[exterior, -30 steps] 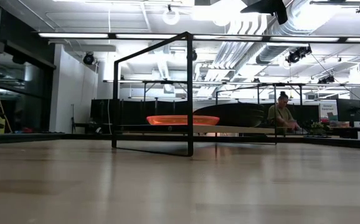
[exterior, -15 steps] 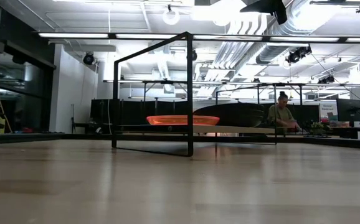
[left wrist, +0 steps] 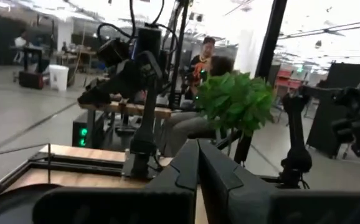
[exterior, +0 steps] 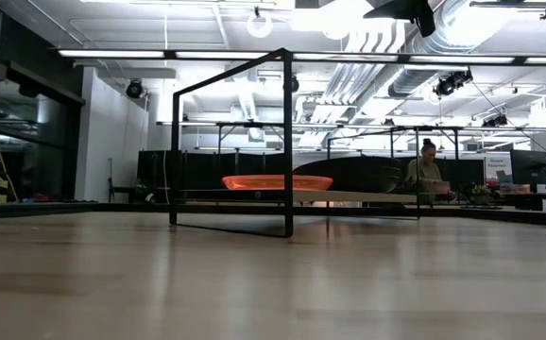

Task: Place and stack plates onto a shelf
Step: Return to Home Position

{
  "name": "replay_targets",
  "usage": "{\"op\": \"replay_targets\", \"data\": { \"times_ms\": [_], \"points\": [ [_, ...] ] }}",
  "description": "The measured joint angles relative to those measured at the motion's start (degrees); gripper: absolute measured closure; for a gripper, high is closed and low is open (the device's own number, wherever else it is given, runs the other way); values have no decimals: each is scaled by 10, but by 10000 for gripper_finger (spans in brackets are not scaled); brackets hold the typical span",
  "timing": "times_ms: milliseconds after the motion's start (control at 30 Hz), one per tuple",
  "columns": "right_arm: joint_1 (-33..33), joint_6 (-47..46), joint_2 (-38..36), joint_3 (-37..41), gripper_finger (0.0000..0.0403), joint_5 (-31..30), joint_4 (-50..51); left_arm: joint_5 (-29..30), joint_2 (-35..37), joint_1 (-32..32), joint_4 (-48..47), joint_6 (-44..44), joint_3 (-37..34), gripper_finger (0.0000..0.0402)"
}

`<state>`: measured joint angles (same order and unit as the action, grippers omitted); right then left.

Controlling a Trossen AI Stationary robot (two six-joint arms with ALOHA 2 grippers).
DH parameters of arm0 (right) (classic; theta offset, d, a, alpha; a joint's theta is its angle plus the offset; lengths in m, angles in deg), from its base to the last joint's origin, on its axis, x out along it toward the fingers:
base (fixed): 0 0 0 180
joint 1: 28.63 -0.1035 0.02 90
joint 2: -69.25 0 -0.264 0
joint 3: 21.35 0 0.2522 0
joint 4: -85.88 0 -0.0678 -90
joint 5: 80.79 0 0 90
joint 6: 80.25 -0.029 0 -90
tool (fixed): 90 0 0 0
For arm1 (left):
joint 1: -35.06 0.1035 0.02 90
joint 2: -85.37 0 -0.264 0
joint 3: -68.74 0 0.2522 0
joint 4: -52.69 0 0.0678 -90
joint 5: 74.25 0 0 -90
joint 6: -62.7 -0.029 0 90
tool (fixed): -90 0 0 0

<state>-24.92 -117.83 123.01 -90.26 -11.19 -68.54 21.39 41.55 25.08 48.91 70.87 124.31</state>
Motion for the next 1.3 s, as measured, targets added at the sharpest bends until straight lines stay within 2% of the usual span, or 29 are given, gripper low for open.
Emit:
{"op": "replay_targets", "data": {
  "times_ms": [233,333,467,800,933,1300],
  "points": [
    [0,-25,0,0,165,1,0,-7,65,12,154,-26,-141,401],
    [0,-25,0,0,165,5,0,-31,114,42,164,-30,-183,401],
    [0,-22,0,0,165,5,0,-55,179,73,164,11,-233,401],
    [0,16,0,0,165,52,0,-38,276,73,179,57,-353,401],
    [0,16,0,0,165,69,0,-39,297,73,236,63,-404,401],
    [0,16,0,0,165,70,0,-45,319,72,201,52,-410,401]
  ]
}}
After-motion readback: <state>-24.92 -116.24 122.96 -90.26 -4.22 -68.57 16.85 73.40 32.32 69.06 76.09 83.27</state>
